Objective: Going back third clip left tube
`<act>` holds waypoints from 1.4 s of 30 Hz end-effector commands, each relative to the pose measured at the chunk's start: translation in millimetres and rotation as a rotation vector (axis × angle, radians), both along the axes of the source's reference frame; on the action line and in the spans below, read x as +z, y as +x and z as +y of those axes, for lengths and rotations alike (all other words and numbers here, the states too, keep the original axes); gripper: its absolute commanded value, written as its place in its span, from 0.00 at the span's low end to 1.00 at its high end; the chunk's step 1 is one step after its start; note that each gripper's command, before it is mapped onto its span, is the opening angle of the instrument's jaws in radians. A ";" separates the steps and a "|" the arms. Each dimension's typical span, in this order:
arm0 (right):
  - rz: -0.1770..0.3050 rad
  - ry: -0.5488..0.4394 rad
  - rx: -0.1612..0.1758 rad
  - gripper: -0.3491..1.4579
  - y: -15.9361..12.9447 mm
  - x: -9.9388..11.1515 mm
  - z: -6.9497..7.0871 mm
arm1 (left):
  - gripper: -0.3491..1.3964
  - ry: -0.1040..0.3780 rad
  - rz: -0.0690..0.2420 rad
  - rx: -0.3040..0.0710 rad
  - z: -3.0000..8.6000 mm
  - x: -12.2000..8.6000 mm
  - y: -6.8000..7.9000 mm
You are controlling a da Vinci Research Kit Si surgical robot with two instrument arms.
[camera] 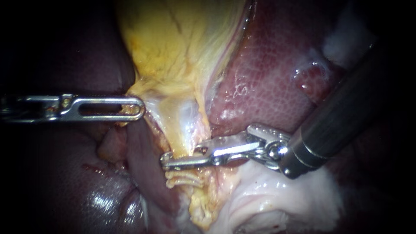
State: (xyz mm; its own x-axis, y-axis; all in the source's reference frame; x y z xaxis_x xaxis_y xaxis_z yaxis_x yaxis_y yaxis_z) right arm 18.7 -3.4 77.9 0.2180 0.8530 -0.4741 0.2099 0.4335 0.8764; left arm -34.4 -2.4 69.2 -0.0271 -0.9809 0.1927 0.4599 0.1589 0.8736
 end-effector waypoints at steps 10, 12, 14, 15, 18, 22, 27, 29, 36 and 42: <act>-0.031 -0.089 0.077 0.52 0.8 -0.1 0.3 | 0.00 0.000 0.000 0.000 0.0 0.0 0.0; -0.037 -0.105 0.090 0.52 0.6 -0.2 0.6 | 0.00 0.000 0.000 0.000 0.0 0.0 0.0; -0.037 -0.112 0.092 0.52 0.2 -0.3 0.8 | 0.00 0.000 0.000 0.000 -0.1 0.0 0.0; -0.038 -0.122 0.097 0.52 -0.2 -0.4 0.9 | 0.00 0.000 0.000 0.000 -0.1 -0.1 0.1; -0.039 -0.134 0.103 0.52 -1.5 -0.7 1.6 | 0.00 0.000 0.000 0.000 -0.1 -0.1 0.0; -0.039 -0.153 0.108 0.52 -3.1 -0.7 2.0 | 0.00 0.000 0.000 0.000 -0.1 -0.1 0.0; -0.039 -0.153 0.106 0.52 -4.6 -0.3 2.1 | 0.00 0.000 0.000 0.000 -0.1 -0.1 0.0; -0.036 -0.152 0.102 0.52 -5.3 -0.5 2.1 | 0.00 0.000 0.000 0.000 -0.1 -0.1 0.1; -0.015 -0.197 0.096 0.52 -9.4 -3.5 3.4 | 0.00 0.000 0.000 0.000 -0.1 -0.1 0.1; -0.011 -0.273 0.117 0.52 -13.4 -8.1 6.3 | 0.00 -0.001 0.001 -0.001 -0.1 0.1 -0.1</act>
State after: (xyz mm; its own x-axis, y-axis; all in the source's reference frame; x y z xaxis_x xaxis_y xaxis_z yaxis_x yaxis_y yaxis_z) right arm 4.5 3.3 69.1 0.1357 0.7070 -0.6941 0.1338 0.6811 0.7199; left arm -34.5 -2.4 69.3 -0.0277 -0.9806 0.1938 0.4602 0.1596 0.8733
